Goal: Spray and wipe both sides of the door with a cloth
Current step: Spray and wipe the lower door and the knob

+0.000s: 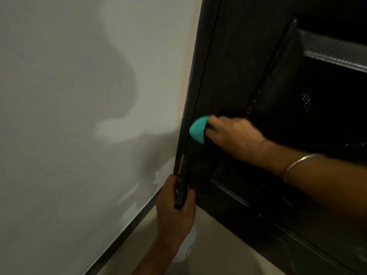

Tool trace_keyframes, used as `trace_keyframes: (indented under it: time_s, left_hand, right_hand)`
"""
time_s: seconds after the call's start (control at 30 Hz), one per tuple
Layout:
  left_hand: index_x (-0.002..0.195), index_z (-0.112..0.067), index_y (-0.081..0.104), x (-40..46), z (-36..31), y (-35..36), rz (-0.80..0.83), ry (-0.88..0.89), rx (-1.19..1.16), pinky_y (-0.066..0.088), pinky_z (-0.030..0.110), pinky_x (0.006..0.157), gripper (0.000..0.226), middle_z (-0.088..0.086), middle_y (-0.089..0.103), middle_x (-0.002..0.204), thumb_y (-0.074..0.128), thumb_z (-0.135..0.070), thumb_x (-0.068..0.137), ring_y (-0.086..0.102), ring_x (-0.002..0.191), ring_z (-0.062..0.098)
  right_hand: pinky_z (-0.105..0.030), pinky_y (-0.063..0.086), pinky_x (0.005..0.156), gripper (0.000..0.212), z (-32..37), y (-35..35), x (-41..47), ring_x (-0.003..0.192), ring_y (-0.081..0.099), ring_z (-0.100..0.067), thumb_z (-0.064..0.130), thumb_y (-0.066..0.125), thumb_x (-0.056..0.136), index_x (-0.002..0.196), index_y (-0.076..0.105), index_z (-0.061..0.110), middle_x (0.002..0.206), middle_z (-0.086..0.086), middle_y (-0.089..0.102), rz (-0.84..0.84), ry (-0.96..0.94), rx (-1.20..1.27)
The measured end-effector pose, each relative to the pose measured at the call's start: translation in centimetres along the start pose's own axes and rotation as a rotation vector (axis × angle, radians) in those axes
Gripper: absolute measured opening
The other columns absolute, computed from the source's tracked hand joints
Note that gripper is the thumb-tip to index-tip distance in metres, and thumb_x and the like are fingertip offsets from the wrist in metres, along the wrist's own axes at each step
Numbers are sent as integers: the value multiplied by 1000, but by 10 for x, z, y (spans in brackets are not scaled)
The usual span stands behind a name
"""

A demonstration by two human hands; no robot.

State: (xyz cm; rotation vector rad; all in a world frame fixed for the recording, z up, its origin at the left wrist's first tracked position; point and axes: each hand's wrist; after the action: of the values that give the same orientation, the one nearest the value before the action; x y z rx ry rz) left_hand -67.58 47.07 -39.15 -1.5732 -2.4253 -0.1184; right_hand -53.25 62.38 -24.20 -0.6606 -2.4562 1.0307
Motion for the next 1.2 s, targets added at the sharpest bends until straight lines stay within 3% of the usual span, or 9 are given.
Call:
trace_keyframes:
  time_s: [0.07, 0.13, 0.23, 0.63, 0.73, 0.87, 1.03, 1.1, 1.2]
  left_hand:
    - [87, -31, 59, -8, 8, 4, 4, -64, -11, 49, 30, 51, 16, -3, 58, 67, 59, -46, 85, 55, 55, 12]
    - [94, -37, 62, -12, 16, 9, 9, -133, -16, 57, 45, 54, 19, -2, 61, 71, 59, -52, 83, 61, 60, 19]
    - [99, -39, 62, -12, 27, 15, -2, -147, 13, 58, 58, 64, 20, 0, 64, 81, 59, -53, 85, 66, 72, 27]
    - [96, -24, 64, -17, 56, 18, 3, -115, 74, 55, 42, 56, 23, 0, 62, 73, 59, -44, 85, 62, 61, 18]
    - [103, -30, 64, -21, 60, 13, -10, -129, 69, 57, 48, 58, 22, -2, 63, 76, 60, -43, 86, 63, 63, 20]
    - [84, -24, 56, -21, 66, 3, -49, -74, 84, 47, 43, 53, 9, 2, 55, 67, 61, -22, 90, 52, 56, 18]
    - [83, -17, 53, -23, 71, -11, -31, -95, 106, 44, 40, 50, 18, 5, 53, 65, 58, -33, 89, 49, 54, 22]
    - [83, -13, 51, -22, 71, -13, -39, -99, 110, 41, 36, 50, 24, 7, 53, 66, 56, -36, 89, 48, 55, 21]
    - [79, -14, 49, -17, 69, -11, -52, -102, 110, 37, 28, 52, 16, 5, 50, 66, 58, -22, 89, 44, 55, 13]
  right_hand:
    - [-29, 34, 49, 40, -18, -23, 5, 77, 66, -23, 26, 84, 79, 115, 70, 16, 115, -12, 61, -26, 26, -43]
    - [-29, 31, 53, 42, -25, -32, 4, 83, 65, -24, 24, 78, 85, 124, 65, 16, 121, -13, 57, -33, 98, -78]
    - [-33, 43, 56, 44, -17, -25, 0, 89, 63, -30, 16, 74, 88, 130, 62, 10, 125, -17, 55, -87, 191, -36]
    - [-39, 48, 68, 27, 2, -5, 1, 101, 58, -33, 15, 53, 103, 128, 59, 5, 130, -18, 54, -238, 302, 18]
    - [-38, 49, 67, 27, 24, 20, -3, 97, 58, -30, 18, 47, 106, 128, 58, 9, 125, -14, 56, -297, 328, 53]
    - [-41, 54, 67, 26, 91, 92, -30, 92, 64, -31, 21, 59, 100, 124, 65, 13, 117, -13, 64, -48, 168, 210]
    - [-43, 48, 100, 45, 144, 147, -45, 131, 49, -34, 21, 56, 103, 145, 51, 9, 150, -15, 45, 403, -227, 231]
    - [-41, 51, 92, 40, 134, 140, -29, 127, 52, -33, 23, 58, 103, 142, 55, 12, 147, -14, 48, 376, -225, 199]
    - [-37, 53, 75, 30, 109, 126, -5, 107, 60, -28, 24, 68, 95, 123, 67, 13, 128, -11, 59, 93, -152, 124]
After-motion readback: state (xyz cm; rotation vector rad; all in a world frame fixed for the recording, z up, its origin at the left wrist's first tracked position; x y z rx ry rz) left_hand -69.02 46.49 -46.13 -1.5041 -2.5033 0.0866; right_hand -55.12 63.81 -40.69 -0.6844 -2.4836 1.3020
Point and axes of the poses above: each hand's wrist, its own x-axis towards the middle knuckle, its own y-axis out of the palm, z = x × y
